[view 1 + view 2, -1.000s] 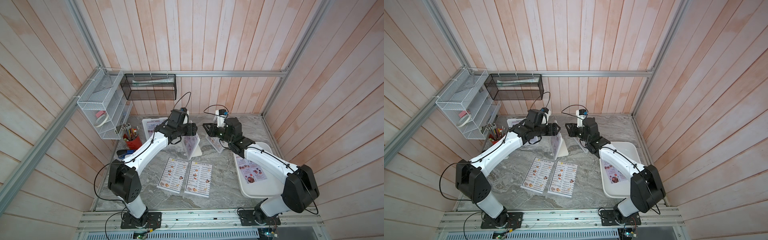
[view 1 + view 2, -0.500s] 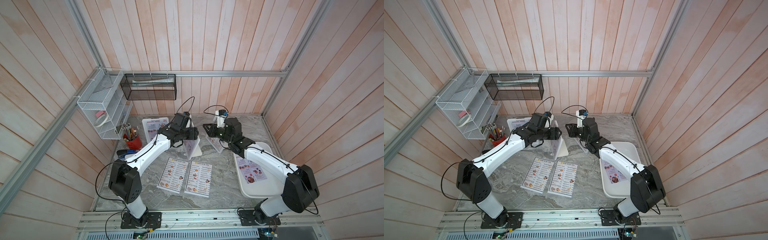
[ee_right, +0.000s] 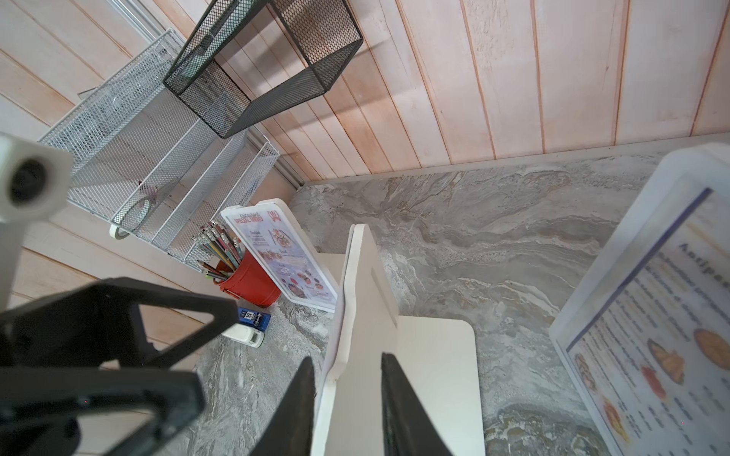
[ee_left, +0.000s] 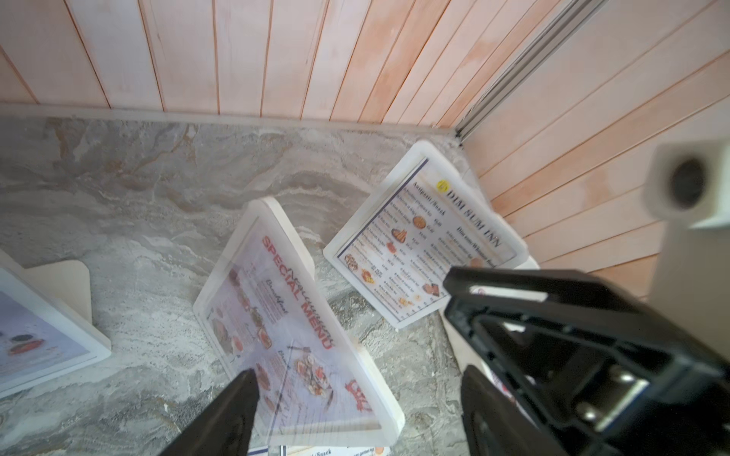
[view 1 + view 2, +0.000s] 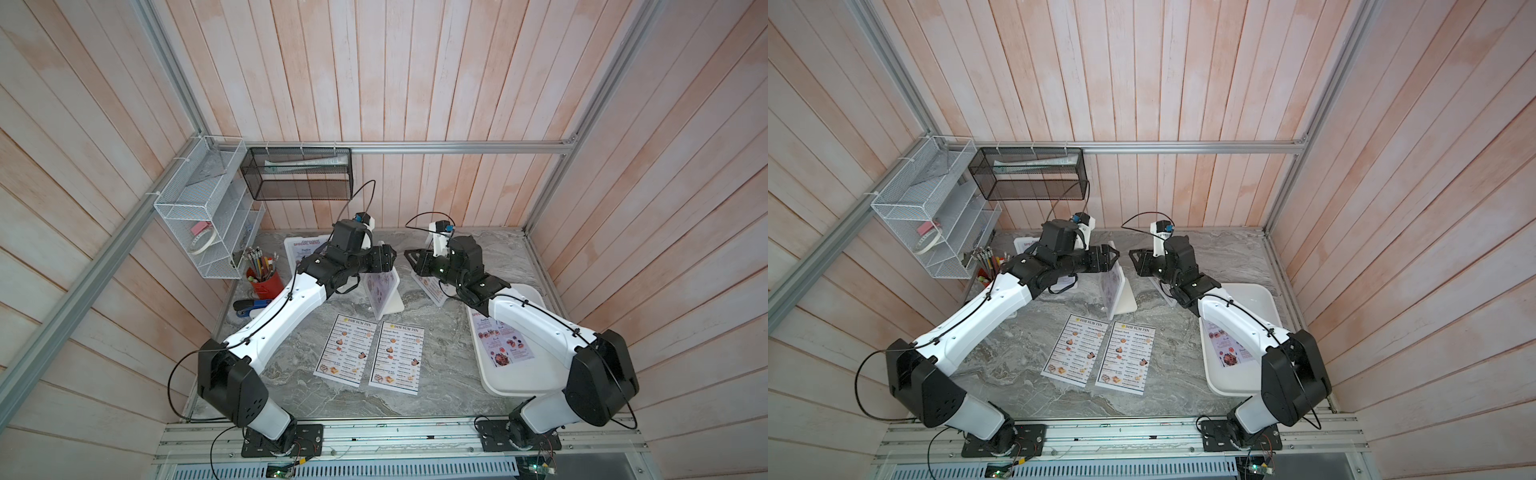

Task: Replace the menus in the menu holders
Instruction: Insert the menu into the menu holder, then adjust the menu holder at the center of the board.

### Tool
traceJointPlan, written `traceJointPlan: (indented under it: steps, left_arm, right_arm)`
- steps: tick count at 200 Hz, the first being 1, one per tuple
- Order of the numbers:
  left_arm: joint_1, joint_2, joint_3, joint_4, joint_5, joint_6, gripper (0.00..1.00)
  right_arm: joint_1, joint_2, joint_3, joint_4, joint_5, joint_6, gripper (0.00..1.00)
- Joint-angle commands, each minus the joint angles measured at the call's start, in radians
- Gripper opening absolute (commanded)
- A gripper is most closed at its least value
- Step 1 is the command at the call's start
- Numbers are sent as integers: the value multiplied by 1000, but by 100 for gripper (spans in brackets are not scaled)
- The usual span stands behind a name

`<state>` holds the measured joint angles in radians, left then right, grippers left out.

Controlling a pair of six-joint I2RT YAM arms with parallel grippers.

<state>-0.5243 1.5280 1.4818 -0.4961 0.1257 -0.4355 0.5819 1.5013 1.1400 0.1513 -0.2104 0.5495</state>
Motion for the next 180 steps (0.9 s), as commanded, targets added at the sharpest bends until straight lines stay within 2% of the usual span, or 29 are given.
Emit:
traceJointPlan:
  steps: [1, 32, 80, 128, 180]
  left_arm:
    - [40, -53, -60, 25, -11, -36, 83]
    - [86, -158, -217, 8, -53, -53, 83]
    - [87, -337, -437, -77, -145, -83, 83]
    - [87, -408, -593, -87, -139, -141, 83]
    - [87, -403, -605, -65, -126, -161, 83]
  right_arm:
    - [42, -43, 7, -40, -40, -59, 35]
    - [128, -51, 7, -146, 56, -134, 44]
    - [146, -37, -68, -180, 206, -100, 44]
    - [140, 30, -95, -168, 235, -117, 44]
    - [20, 119, -118, 13, 182, -124, 44]
